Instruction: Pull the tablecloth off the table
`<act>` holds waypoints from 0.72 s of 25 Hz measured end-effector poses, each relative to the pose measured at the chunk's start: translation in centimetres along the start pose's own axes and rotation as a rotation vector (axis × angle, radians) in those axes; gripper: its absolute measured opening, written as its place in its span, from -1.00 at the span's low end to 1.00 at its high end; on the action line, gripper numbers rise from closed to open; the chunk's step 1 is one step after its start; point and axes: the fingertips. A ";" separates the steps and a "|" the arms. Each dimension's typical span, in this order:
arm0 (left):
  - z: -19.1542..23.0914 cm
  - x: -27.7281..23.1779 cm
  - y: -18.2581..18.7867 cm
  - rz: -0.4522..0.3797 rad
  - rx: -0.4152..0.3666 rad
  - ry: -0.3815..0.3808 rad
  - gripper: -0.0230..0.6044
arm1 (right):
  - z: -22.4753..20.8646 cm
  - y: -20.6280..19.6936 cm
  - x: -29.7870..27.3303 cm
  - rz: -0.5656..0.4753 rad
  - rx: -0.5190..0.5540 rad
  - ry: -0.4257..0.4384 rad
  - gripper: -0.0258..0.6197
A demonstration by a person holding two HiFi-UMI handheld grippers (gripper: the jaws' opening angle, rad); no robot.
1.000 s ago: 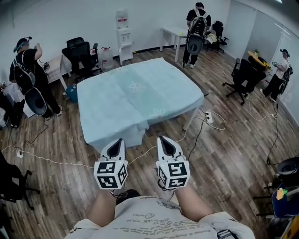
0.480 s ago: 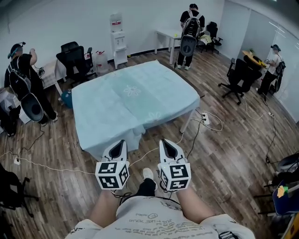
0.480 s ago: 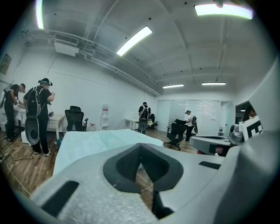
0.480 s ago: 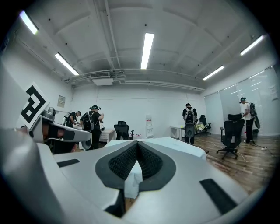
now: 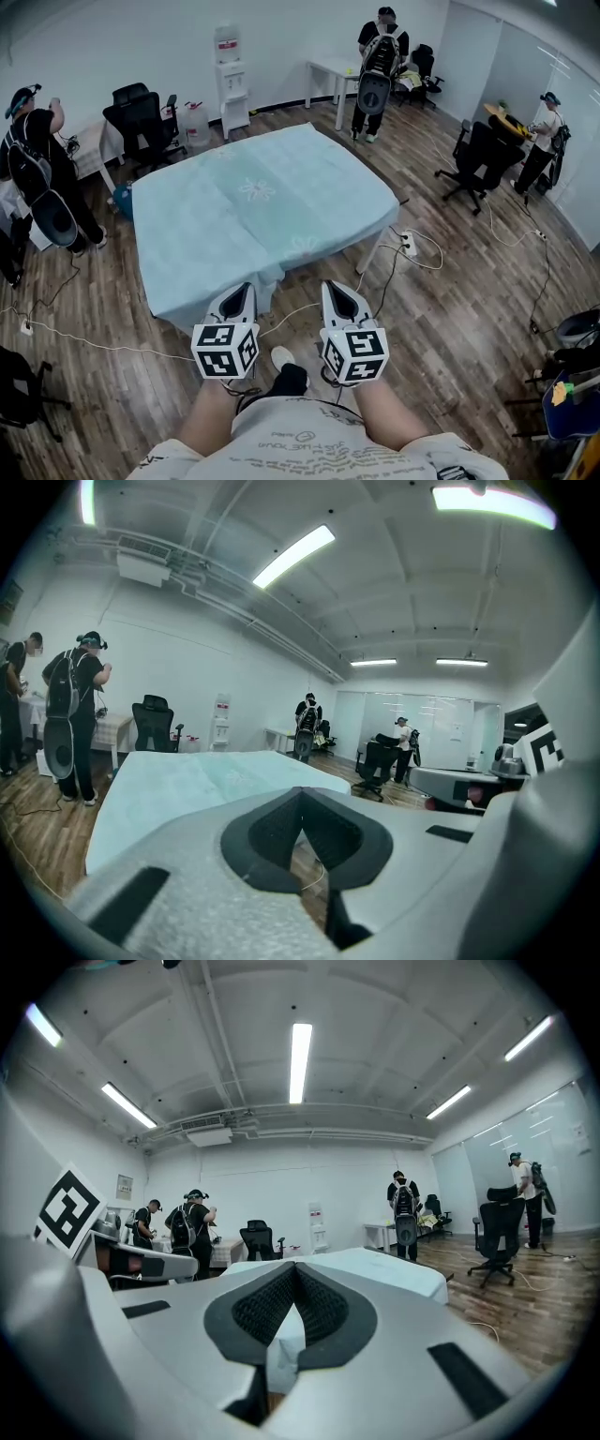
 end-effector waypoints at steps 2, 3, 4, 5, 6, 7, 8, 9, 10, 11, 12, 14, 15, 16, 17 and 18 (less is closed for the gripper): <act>0.5 -1.6 0.2 0.003 0.006 0.001 -0.89 | -0.8 -0.4 -1.5 0.009 0.003 -0.002 -0.88; 0.8 -2.5 0.4 0.005 0.008 0.003 -0.89 | -1.2 -0.5 -2.3 0.014 0.004 -0.002 -0.88; 1.0 -3.5 0.5 0.008 0.011 0.004 -0.89 | -1.6 -0.6 -3.2 0.018 0.005 -0.003 -0.88; 1.3 -4.4 0.7 0.013 0.014 0.005 -0.89 | -2.1 -0.6 -4.2 0.022 0.005 -0.003 -0.88; 1.6 -5.4 0.8 0.019 0.016 0.007 -0.89 | -2.5 -0.7 -5.1 0.026 0.005 -0.003 -0.88; 1.9 -6.3 1.0 0.022 0.018 0.008 -0.89 | -2.9 -0.7 -6.0 0.030 0.006 -0.002 -0.88; 2.2 -7.3 1.3 0.025 0.020 0.009 -0.89 | -3.4 -0.6 -7.0 0.034 0.008 -0.001 -0.88; 2.5 -8.4 1.7 0.025 0.022 0.011 -0.89 | -3.8 -0.6 -8.1 0.038 0.011 0.001 -0.88; 2.9 -9.5 2.1 0.026 0.025 0.014 -0.89 | -4.3 -0.5 -9.2 0.042 0.014 0.003 -0.88; 3.3 -10.6 2.5 0.026 0.029 0.018 -0.89 | -4.8 -0.5 -10.3 0.047 0.017 0.006 -0.88; 3.7 -11.7 2.9 0.027 0.032 0.021 -0.89 | -5.3 -0.4 -11.5 0.051 0.019 0.009 -0.88; 4.6 -13.7 4.0 0.026 0.039 0.025 -0.89 | -6.1 0.0 -13.8 0.058 0.024 0.014 -0.88; 5.1 -14.8 4.5 0.025 0.043 0.027 -0.89 | -6.5 0.1 -14.9 0.061 0.027 0.016 -0.88; 5.7 -15.8 5.0 0.023 0.047 0.030 -0.89 | -7.0 0.3 -16.2 0.064 0.030 0.018 -0.88; 6.3 -16.8 5.4 0.022 0.053 0.033 -0.89 | -7.4 0.5 -17.4 0.067 0.034 0.020 -0.88; 6.8 -17.9 5.8 0.023 0.058 0.035 -0.89 | -7.7 0.7 -18.6 0.069 0.039 0.022 -0.88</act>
Point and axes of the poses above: the fingertips, and each gripper's own axes: x backward along the fingers, z to its left, y out of its top, and after that the axes turned 7 degrees about x, right-handed
